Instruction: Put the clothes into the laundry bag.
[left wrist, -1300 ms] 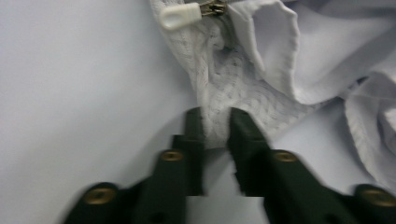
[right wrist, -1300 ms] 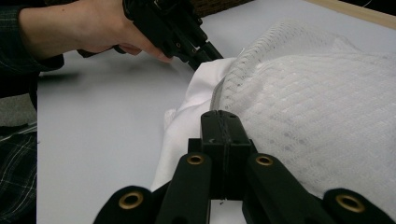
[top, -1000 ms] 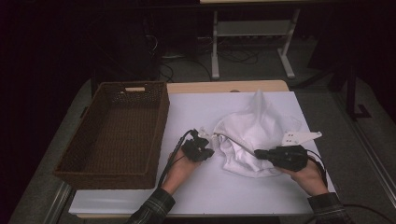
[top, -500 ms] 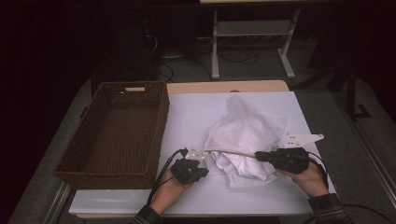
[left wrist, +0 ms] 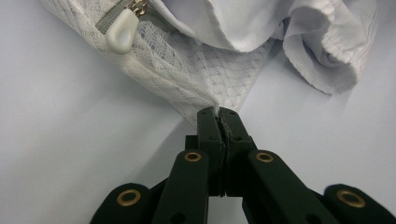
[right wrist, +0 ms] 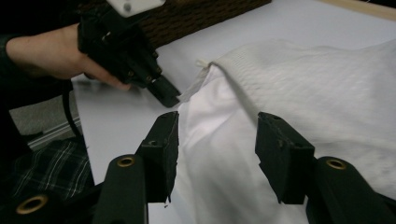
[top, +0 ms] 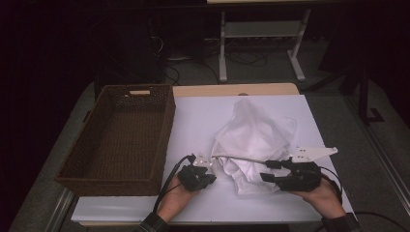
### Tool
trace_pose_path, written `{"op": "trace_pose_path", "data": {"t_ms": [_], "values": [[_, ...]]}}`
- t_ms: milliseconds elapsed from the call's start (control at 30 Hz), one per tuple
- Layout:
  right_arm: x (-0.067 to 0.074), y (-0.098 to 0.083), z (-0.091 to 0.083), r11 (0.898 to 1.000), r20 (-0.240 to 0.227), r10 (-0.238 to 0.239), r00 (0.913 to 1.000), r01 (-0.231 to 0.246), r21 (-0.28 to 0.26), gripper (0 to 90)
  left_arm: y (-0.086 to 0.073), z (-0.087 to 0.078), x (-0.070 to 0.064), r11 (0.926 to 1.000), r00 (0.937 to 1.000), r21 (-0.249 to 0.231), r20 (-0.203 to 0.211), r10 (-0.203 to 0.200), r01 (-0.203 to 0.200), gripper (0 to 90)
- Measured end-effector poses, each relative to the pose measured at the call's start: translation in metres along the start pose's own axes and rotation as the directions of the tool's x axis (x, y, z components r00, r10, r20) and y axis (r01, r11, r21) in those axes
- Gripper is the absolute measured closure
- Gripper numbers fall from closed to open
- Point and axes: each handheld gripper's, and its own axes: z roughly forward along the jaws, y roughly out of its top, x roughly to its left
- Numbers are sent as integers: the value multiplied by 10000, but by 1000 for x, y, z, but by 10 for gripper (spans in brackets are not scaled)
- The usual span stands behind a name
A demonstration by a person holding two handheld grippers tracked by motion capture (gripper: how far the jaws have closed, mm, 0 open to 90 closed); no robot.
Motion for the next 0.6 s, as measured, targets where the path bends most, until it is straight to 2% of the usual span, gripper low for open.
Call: {"op": "trace_pose_path", "data": {"t_ms": [67, 100, 233, 300, 433, 600], "values": [[2, -3, 7, 9997, -66, -100, 9999, 101, 209, 484, 0, 0, 1, 10000, 10000, -1, 32, 0, 0, 884], [3, -4, 12, 9992, 48, -183, 9998, 181, 348, 472, -1, 0, 1, 10000, 10000, 3, 64, -27, 27, 883], [5, -10, 25, 9956, 682, -549, 9962, 495, 794, 451, -1, 0, 3, 10000, 9998, 6, 179, -31, 31, 884], [7, -13, 31, 9904, 1135, -869, 9897, 736, 1167, 463, -1, 0, 3, 10000, 9998, 11, 217, -34, 34, 885], [7, -19, 42, 9813, 1738, -1297, 9762, 1013, 1634, 568, 0, 0, 3, 10000, 9997, 17, 247, -3, 3, 885], [6, -23, 50, 9785, 2040, -1415, 9687, 1056, 1770, 753, 0, 0, 4, 9999, 9995, 14, 309, 110, -111, 886]]}}
